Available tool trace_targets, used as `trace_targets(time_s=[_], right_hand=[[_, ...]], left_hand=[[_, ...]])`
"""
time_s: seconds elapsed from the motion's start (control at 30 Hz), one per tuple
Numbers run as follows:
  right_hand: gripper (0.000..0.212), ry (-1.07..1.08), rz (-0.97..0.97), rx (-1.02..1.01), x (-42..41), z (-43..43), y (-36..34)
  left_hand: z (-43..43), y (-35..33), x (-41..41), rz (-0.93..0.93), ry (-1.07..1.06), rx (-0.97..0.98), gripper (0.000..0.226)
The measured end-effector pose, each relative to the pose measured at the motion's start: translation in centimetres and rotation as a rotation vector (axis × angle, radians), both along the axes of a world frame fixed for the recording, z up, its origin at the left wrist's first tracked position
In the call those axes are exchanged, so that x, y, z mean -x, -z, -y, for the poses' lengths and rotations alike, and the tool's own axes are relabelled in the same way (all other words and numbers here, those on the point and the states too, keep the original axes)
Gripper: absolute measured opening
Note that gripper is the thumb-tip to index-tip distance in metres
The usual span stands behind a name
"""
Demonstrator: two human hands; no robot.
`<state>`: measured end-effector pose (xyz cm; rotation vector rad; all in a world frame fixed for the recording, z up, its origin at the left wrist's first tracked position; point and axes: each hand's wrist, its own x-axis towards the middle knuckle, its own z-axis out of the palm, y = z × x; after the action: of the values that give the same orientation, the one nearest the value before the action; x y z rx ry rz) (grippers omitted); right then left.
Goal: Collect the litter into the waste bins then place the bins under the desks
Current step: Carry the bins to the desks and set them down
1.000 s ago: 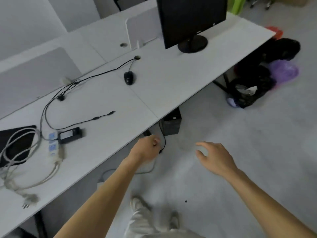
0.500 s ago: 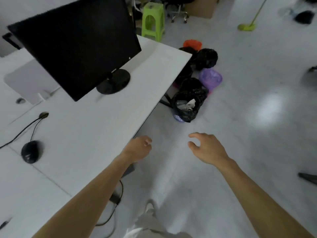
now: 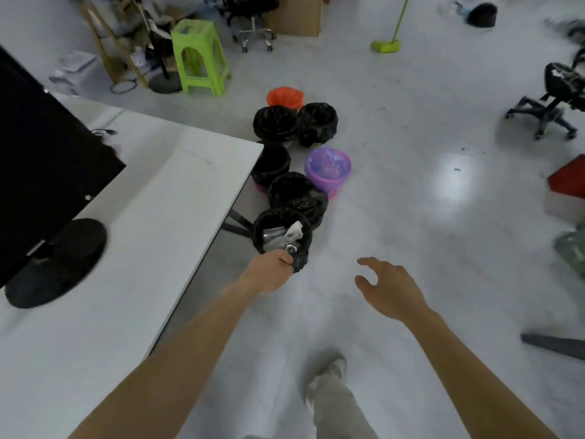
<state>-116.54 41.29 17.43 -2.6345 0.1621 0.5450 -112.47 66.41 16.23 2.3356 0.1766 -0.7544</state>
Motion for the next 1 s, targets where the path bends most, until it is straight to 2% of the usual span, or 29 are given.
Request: trace_targets(time_s=[0.2,0.37,0.5,0.57,0.63,0.7,0.73,0.87,1.0], right_hand=[[0.046,-0.069,-0.023,0.039,-15.3,6.6,1.4],[0.041,-0.154,-0.054,0.064,-28.5,9.3,2.2],[0.041,-0.230,-0.086,0.091,-38.7,9.8,4.6],[0.042,-0.250,-0.137,0.112,-45.6,9.8,6.5],[0.042,-0.277,-0.189,0.129,-52.4,9.9,8.2],[0.043,-0.305,-0.222,0.137,-58.2,9.8,9.6],[0.043,-0.306,-0.237,0.137,-60.9,9.8,10.4],[0.042,-0.230,-0.346,0.091,-69.8,9.9,14.9],[0.043,-0.136,-0.519,0.025,-77.3,10.2,22.0]], left_hand=[[5.3,1.8,-13.7,-0.026,0.051,-0.103,0.033],[7.4,4.7,-24.3,-0.063,-0.084,-0.052,0.031],[9.1,7.8,-31.2,-0.125,-0.152,0.008,0.034],[9.9,10.1,-37.2,-0.174,-0.194,0.054,0.035],[10.1,12.0,-42.8,-0.244,-0.249,0.092,0.029],[10.2,13.4,-47.8,-0.273,-0.296,0.102,0.011],[10.1,14.2,-50.1,-0.276,-0.319,0.087,0.009],[10.7,18.4,-56.9,-0.361,-0.416,0.073,0.036],[11.8,24.5,-61.4,-0.452,-0.521,0.109,0.029]])
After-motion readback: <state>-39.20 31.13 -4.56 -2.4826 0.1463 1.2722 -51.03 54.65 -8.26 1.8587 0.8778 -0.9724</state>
